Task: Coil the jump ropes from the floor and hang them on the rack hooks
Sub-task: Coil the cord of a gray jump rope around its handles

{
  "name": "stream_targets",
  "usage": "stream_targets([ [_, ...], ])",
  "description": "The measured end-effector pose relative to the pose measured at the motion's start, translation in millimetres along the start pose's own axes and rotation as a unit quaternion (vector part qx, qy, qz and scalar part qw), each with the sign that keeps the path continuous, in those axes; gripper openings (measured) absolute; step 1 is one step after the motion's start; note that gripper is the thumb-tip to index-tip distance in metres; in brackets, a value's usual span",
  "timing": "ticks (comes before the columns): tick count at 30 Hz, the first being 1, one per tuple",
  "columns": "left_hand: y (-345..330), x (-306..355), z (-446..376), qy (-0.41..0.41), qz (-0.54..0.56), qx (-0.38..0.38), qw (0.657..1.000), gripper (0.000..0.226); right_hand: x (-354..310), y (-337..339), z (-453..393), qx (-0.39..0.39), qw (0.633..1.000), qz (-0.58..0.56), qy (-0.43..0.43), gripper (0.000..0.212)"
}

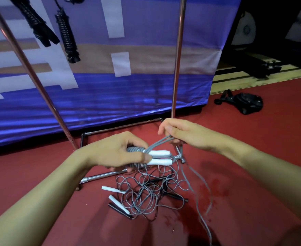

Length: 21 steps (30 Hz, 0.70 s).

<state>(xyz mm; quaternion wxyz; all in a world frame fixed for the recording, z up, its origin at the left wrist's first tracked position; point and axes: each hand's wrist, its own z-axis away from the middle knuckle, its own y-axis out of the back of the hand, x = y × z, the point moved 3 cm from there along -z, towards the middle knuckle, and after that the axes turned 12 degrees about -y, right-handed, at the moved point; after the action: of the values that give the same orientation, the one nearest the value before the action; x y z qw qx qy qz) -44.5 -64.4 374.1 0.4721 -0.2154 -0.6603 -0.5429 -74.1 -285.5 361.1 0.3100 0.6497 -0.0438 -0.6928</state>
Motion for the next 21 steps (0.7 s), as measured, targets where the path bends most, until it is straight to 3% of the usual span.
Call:
stream_targets([
  [5,9.8,-6.4,8.7,-0.027,0.101,0.043,0.994,0.041,3.2,7.2,1.9,-0.013,0.999,0.009,0.029,0.007],
  [14,6.5,-4.5,2.0,-0.063,0.144,0.151,0.976,0.038,9.9,-19.5,-14.8,0.064,0.996,0.044,-0.04,0.039],
  [18,11.8,0.9,0.6,-0.039,0.135,0.225,0.964,0.027,9.5,-18.7,-15.5,0.118,0.991,0.055,-0.018,0.015],
  [21,14.8,1.0,0.1,-0.043,0.131,0.262,0.955,0.021,3.5,-14.2,-10.2,0.152,0.977,0.145,0.04,0.017],
])
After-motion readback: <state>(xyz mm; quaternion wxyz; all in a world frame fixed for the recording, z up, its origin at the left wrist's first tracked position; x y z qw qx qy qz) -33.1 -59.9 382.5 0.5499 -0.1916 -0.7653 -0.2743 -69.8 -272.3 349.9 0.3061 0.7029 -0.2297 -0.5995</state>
